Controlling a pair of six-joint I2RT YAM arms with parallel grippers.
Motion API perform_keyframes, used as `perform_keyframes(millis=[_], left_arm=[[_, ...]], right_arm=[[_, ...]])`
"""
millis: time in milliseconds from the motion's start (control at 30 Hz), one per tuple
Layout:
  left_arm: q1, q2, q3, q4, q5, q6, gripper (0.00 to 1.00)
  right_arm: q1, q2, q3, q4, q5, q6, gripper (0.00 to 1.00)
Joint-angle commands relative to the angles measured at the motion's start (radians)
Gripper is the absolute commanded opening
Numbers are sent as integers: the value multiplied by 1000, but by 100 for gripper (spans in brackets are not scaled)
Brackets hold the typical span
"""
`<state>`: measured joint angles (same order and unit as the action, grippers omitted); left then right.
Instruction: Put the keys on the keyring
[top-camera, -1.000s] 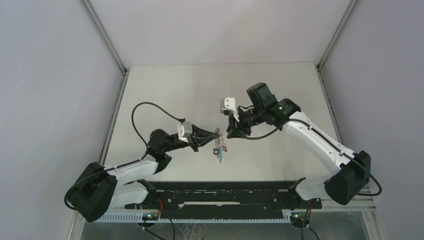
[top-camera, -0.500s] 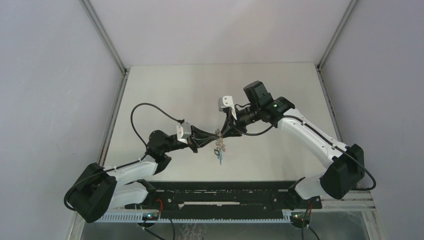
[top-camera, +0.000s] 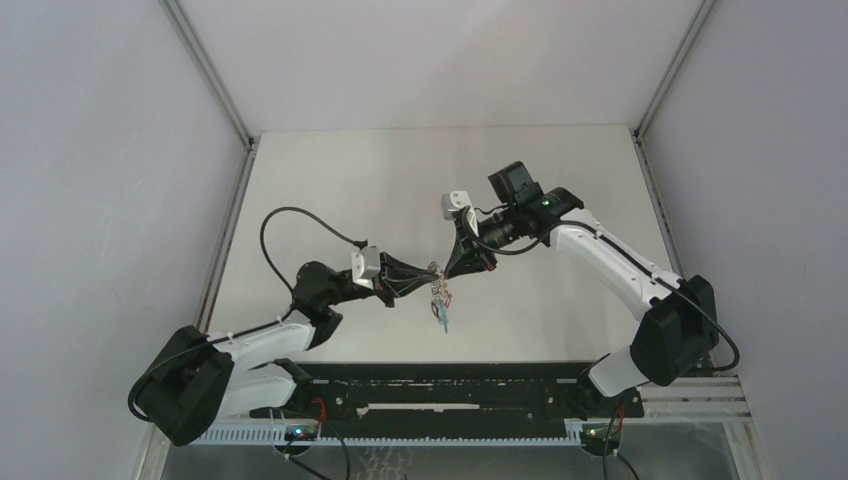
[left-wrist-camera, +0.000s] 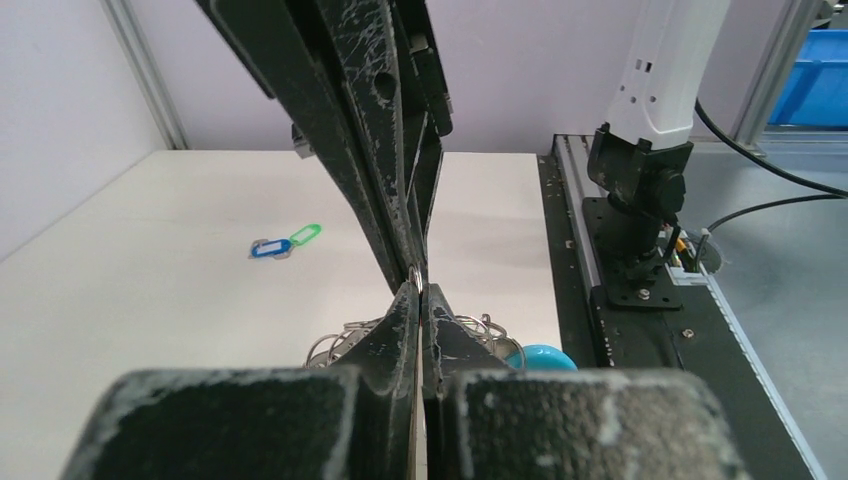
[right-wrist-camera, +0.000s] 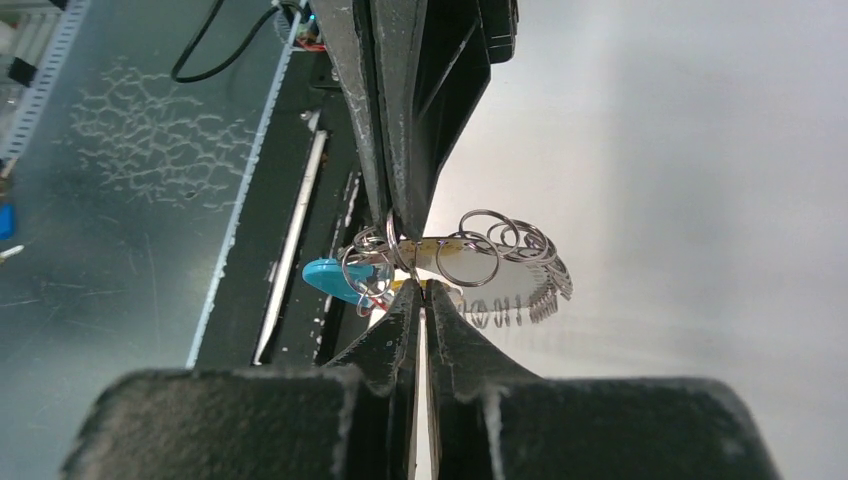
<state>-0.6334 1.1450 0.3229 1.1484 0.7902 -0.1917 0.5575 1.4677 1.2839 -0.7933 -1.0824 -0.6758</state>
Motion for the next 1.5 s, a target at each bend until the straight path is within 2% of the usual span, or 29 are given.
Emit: perform_keyframes(millis=[0,133,267,467,767,933,967,1033,1067,1100,1300,1467], left_arm=[[-2,-24,-7,130,46,-29,0],[-2,-10,-7,161,61,-51,0],[-1,-11,-14,164,38,-44,0],[6,-61,-15,16,-50,31,0],[11,-168,6,-211,-193,88,0],[11,-286,26,-456,-343,107,0],[10,-311,34,-510,-377,112,0],[10,-361,45,-614,-446,115,0],[9,-383,52,-662,-480,114,0],[9,-401,60,-707,-513,110,0],[9,-433,129,-891,-637,56,0],[9,-350,232,-1024,-676,36,0]], right_arm=[[-10,63,74,-100,-65,-80,0],[6,133,154,-200,-97,-125,0],[20,153,187,-206,-63,-100,1],[7,40,111,-68,120,87,26],[-8,-185,-41,156,532,425,46],[-8,-363,-164,249,655,554,57],[-8,-400,-199,292,688,588,60],[-9,-485,-266,345,730,638,87],[-9,-527,-299,364,732,650,95],[-9,-572,-329,386,740,667,99],[-13,-844,-476,445,870,827,100],[-15,-1049,-564,428,948,873,100]])
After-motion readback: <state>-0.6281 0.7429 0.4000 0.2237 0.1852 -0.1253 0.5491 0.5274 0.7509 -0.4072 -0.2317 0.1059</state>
